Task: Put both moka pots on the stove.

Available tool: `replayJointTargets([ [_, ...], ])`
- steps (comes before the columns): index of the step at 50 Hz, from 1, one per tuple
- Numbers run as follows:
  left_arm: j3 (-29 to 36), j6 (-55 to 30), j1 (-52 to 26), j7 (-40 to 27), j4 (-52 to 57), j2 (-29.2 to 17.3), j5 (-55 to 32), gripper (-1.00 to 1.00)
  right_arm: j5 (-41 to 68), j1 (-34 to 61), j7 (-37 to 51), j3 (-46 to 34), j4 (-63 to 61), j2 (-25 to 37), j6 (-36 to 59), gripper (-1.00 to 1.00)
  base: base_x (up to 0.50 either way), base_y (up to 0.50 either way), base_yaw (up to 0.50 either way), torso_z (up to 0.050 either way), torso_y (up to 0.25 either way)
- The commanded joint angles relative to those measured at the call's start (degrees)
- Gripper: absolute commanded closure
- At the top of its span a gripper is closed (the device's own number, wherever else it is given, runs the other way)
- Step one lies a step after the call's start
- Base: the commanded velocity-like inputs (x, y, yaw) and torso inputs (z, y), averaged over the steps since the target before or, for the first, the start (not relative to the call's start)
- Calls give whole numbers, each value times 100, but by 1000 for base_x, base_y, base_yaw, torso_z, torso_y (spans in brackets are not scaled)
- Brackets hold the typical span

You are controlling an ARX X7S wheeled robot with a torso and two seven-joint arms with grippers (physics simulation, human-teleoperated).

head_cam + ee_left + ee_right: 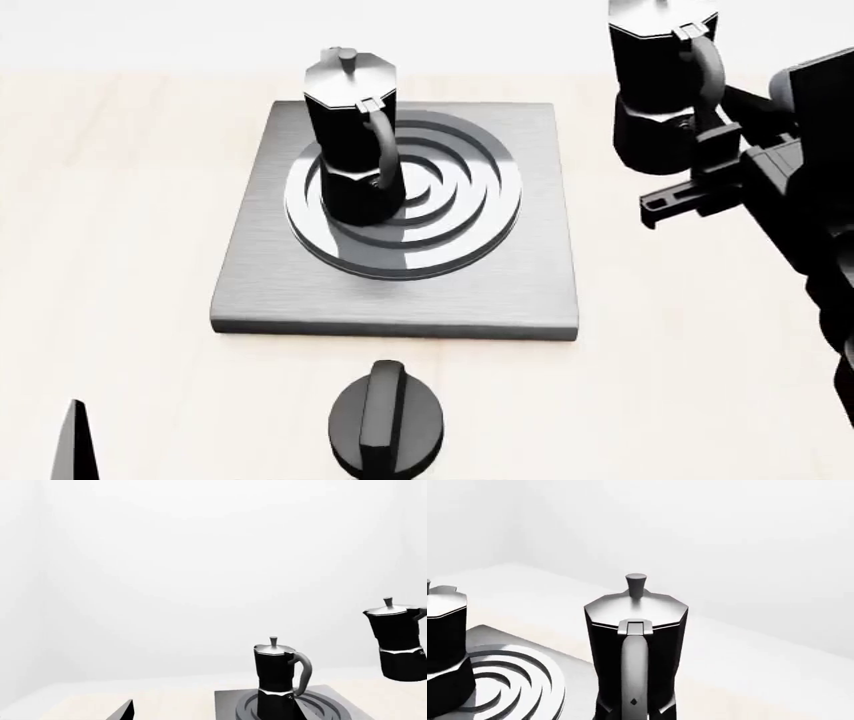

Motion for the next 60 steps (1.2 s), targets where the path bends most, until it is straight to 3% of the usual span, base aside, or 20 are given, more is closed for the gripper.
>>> replayJointTargets([
  [1,-11,5,-7,-16,-11,-17,-18,-100,-129,55,-459,270,461,-465,-226,100,0,0,0,0,0],
  [27,-62,27,-5,-59,-17,-60,-90,-100,-88,-111,-1318,961,2740,-2194,-1457,100,0,0,0,0,1],
  [39,-70,47,-11,-71,-31,-72,-115,-100,-1153,-555,-1127,2629,2745,-2678,-1824,100,0,0,0,0,2],
  [60,-71,86,-1,-93,-48,-93,-138,-100,-4186,-785,-1535,5871,2745,-3316,-1469,100,0,0,0,0,1],
])
